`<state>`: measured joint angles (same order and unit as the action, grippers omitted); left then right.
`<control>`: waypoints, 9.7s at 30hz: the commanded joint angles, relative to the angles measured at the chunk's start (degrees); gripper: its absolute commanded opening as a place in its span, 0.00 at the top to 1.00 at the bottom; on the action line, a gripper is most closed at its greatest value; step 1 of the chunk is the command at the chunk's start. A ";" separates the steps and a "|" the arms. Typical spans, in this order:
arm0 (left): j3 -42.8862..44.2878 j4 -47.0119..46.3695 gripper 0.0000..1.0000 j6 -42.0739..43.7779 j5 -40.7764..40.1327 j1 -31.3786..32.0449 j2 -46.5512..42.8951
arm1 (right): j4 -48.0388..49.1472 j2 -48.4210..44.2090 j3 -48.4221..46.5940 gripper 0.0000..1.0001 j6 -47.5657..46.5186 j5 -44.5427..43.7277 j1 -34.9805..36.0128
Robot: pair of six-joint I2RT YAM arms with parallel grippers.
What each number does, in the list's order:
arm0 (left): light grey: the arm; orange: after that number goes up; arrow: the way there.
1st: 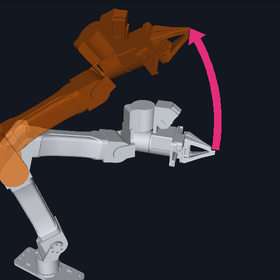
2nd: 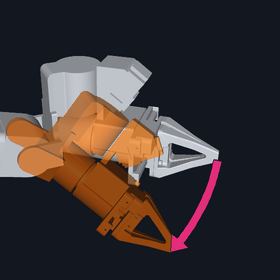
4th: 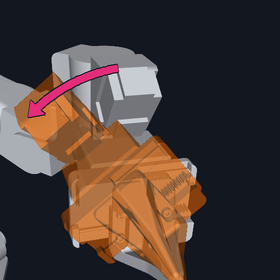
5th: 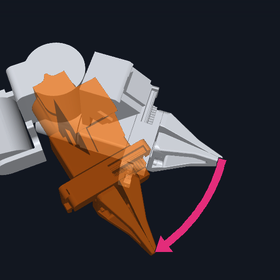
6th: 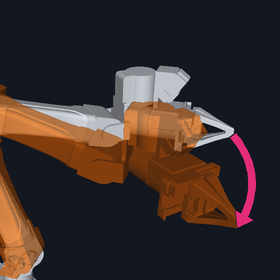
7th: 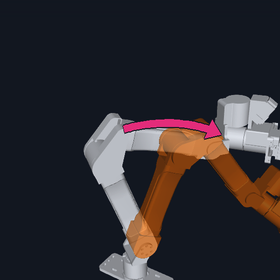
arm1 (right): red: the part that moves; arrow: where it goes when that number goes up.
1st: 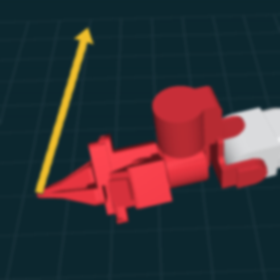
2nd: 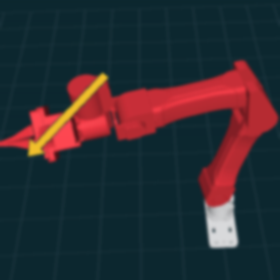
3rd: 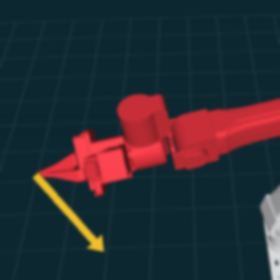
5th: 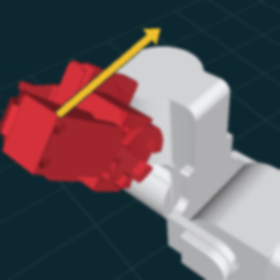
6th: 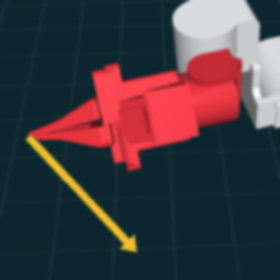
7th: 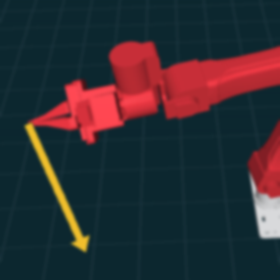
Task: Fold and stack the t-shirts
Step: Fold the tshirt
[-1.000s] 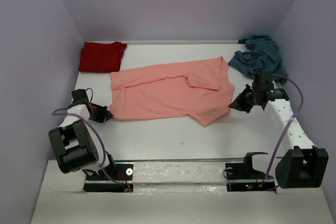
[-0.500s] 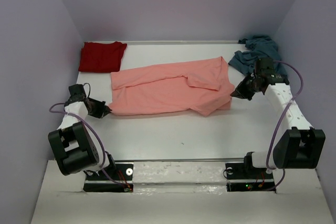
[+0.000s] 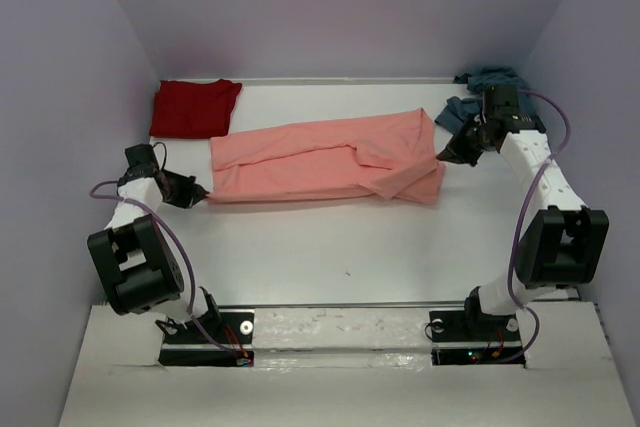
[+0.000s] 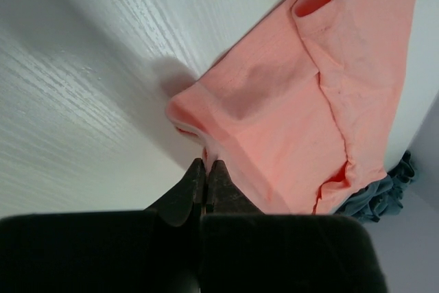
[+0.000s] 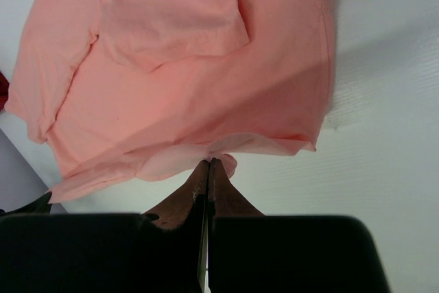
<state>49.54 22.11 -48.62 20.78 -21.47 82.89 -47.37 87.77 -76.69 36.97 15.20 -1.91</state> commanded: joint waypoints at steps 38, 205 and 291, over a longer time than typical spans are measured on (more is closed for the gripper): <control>21.65 1.36 1.00 1.95 -0.30 5.48 18.09 | 4.75 25.26 -29.40 1.00 -5.42 2.64 -0.46; 20.60 2.50 0.64 17.33 1.29 7.85 27.32 | 13.63 29.83 -9.98 1.00 -8.93 5.01 -0.99; 6.72 20.61 1.00 32.80 -4.34 5.83 13.45 | -3.42 4.70 16.91 1.00 -12.71 -7.82 -3.10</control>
<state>58.17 39.35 -17.78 18.13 -15.81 99.68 -48.21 95.48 -61.69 25.26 9.78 -4.60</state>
